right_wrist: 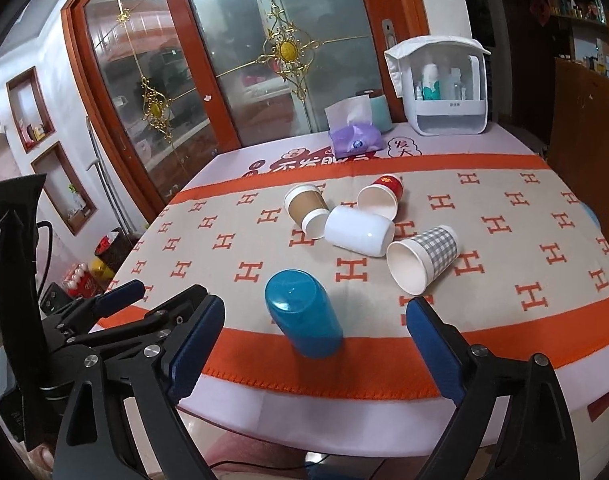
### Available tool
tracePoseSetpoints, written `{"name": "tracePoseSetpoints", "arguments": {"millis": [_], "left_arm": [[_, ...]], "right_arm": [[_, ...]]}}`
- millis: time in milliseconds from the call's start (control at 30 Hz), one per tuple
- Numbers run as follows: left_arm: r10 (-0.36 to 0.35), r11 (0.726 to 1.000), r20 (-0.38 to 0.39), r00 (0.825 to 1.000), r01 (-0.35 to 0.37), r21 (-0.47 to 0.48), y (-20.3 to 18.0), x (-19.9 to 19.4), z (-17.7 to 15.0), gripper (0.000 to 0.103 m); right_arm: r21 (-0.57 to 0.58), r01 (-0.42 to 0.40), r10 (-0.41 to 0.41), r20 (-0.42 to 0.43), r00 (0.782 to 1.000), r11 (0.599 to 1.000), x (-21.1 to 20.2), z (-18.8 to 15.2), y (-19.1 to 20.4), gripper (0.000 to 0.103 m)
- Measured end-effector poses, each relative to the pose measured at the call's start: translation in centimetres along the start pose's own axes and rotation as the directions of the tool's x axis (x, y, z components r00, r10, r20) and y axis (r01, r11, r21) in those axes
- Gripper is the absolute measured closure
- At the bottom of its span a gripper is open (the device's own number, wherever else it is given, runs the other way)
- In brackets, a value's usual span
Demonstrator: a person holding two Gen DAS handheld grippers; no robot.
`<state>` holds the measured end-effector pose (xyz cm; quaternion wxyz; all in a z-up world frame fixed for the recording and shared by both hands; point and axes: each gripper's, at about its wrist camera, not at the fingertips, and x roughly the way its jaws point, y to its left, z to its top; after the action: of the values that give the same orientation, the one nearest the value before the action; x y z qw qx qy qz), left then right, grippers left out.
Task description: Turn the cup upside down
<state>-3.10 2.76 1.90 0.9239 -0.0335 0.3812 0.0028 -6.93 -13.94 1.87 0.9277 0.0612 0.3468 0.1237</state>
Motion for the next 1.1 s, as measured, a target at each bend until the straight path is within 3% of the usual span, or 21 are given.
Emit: {"name": "tracePoseSetpoints", "arguments": {"millis": [1100], "left_arm": [[0.036, 0.999, 0.017, 0.999, -0.035, -0.019, 0.08, -0.08, -0.21, 0.021]], "right_arm": [[0.021, 0.008, -0.008, 0.023, 1.0, 1.0, 0.11, -0.21, -0.7, 0.009]]}}
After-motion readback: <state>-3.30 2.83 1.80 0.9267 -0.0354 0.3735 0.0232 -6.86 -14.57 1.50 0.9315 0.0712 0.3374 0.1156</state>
